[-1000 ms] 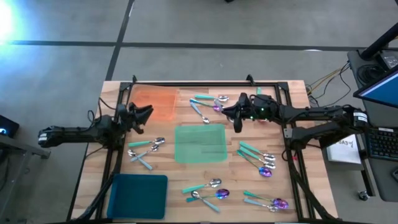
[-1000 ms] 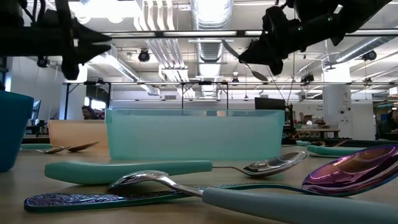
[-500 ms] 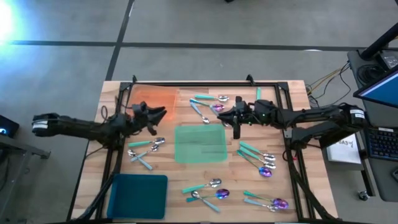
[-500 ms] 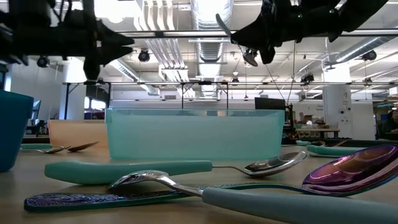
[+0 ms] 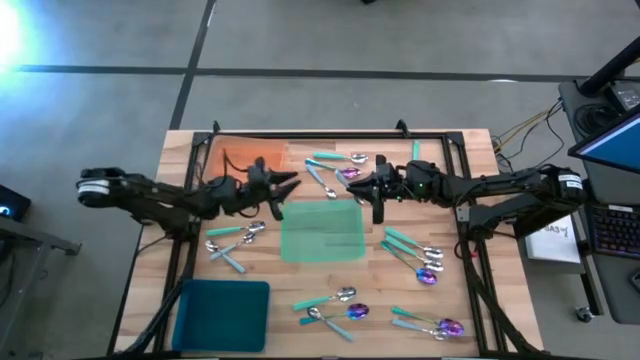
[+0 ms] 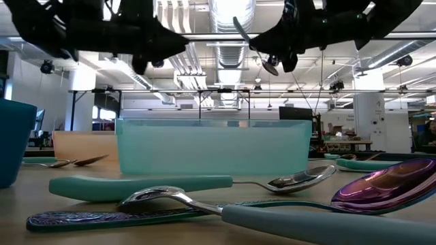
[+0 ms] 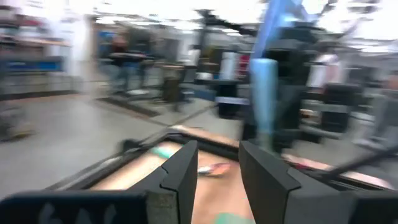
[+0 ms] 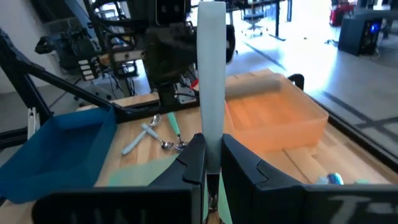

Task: Sort silverware by color (type)
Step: Put the blue spoon into the orange bin

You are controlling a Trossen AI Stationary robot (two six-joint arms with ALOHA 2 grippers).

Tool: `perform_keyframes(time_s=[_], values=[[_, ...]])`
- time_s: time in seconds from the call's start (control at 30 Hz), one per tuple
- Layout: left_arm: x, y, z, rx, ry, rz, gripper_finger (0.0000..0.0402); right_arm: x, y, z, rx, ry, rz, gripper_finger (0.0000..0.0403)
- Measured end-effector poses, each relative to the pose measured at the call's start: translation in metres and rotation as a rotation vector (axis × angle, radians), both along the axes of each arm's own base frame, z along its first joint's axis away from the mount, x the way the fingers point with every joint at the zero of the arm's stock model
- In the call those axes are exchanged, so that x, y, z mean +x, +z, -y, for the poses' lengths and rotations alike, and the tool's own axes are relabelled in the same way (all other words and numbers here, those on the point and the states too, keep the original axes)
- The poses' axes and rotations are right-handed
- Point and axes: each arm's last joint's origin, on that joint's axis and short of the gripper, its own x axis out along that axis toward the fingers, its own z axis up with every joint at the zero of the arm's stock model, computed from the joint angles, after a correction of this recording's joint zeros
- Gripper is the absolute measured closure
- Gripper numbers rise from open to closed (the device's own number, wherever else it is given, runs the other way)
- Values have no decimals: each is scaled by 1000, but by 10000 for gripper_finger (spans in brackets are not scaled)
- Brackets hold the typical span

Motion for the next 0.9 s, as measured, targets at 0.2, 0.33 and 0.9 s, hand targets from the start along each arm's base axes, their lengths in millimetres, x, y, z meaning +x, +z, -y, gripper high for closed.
perform_keyframes(time_s=[0.2, 0.33, 0.9], values=[[40, -1, 1, 25, -144, 46, 299, 2, -1, -3, -27, 33, 3, 379], [57, -2, -1, 56, -140, 88, 299, 6, -4, -9, -42, 69, 8, 379], [72, -9, 9, 59, -246, 163, 299, 16, -14, -11, -88, 80, 10, 379]])
